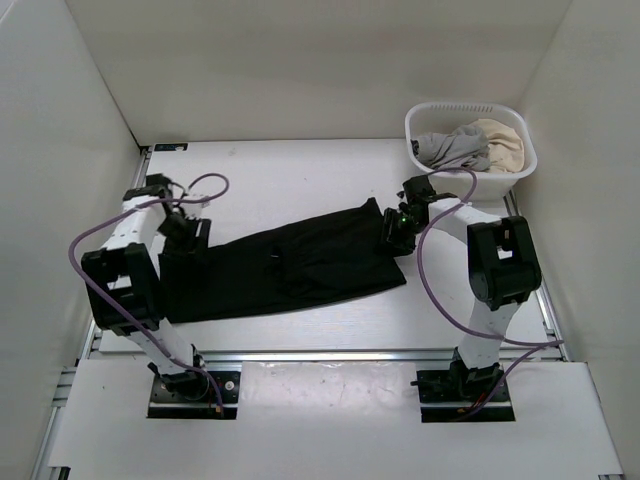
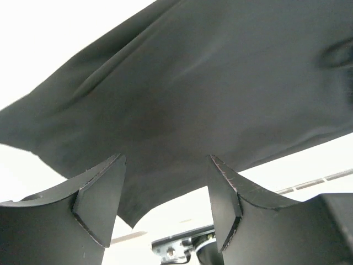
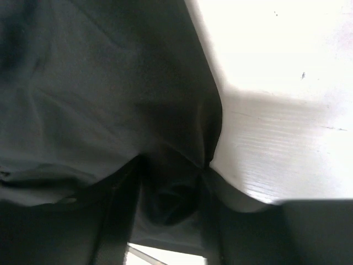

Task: Fold and stack the trousers
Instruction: Fold the trousers

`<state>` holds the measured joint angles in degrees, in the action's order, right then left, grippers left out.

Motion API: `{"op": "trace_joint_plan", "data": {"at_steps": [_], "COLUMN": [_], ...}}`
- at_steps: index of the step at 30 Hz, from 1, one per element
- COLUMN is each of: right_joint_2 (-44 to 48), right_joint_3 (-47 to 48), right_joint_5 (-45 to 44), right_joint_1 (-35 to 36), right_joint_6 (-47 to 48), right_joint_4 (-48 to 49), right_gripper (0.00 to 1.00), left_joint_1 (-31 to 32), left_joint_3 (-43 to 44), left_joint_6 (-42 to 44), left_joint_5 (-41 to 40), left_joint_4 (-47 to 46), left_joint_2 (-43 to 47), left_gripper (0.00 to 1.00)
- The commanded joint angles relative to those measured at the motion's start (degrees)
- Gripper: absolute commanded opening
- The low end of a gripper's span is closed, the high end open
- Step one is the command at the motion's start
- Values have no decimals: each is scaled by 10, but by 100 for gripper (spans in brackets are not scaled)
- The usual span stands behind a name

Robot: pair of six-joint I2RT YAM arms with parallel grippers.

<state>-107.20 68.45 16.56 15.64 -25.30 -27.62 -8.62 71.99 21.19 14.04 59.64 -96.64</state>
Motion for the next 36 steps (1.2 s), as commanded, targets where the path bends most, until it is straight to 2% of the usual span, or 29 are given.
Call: {"op": "trace_joint_plan", "data": {"at_steps": [1,3,4,7,10,12,14,22,25,27,28,29,31,34,36], "right_joint_2": [-6,-11,-11,-11,-11,5,5,-69,-90,-90,-83,-72,-62,-28,-4], "right_joint_3": [-1,-8,-15,-3,34,49,55,63,68,51,35,28,15,1,-5], "right_joint_5": [29,29,23,5,-37,-87,-87,-10,29,35,35,35,30,23,-14], "right_joint_1": [-10,-18,-27,-35,-35,-29,-29,-24,-24,-24,-24,-24,-30,-54,-81], "right_joint_6": [8,8,14,41,77,82,96,102,97,89,83,76,71,71,71], "right_joint_4": [27,27,27,-1,-53,-71,-71,-28,-15,12,19,25,25,6,-25], "right_gripper": [46,42,46,70,82,84,84,80,70,47,32,11,0,0,0], "left_joint_1": [-44,-56,-56,-56,-56,-56,-56,-75,-75,-81,-81,-88,-94,-101,-101], "left_joint_3": [-12,-18,-18,-18,-18,-13,-13,-13,-27,-34,-34,-34,-34,-28,-23], "left_joint_6": [13,13,13,18,18,18,18,31,37,42,42,42,42,42,34], "left_joint_5": [-7,-7,-7,-7,-7,-7,-7,-31,-52,-52,-52,-52,-36,-28,-22], "left_joint_4": [-6,-6,-6,-6,-6,-6,-6,-6,-11,-11,-11,-11,-11,-11,-17], "left_joint_2": [34,41,41,41,41,41,36,31,37,37,37,37,37,21,12], "left_gripper": [71,72,72,72,72,72,72,72,73,73,73,73,73,73,73]}}
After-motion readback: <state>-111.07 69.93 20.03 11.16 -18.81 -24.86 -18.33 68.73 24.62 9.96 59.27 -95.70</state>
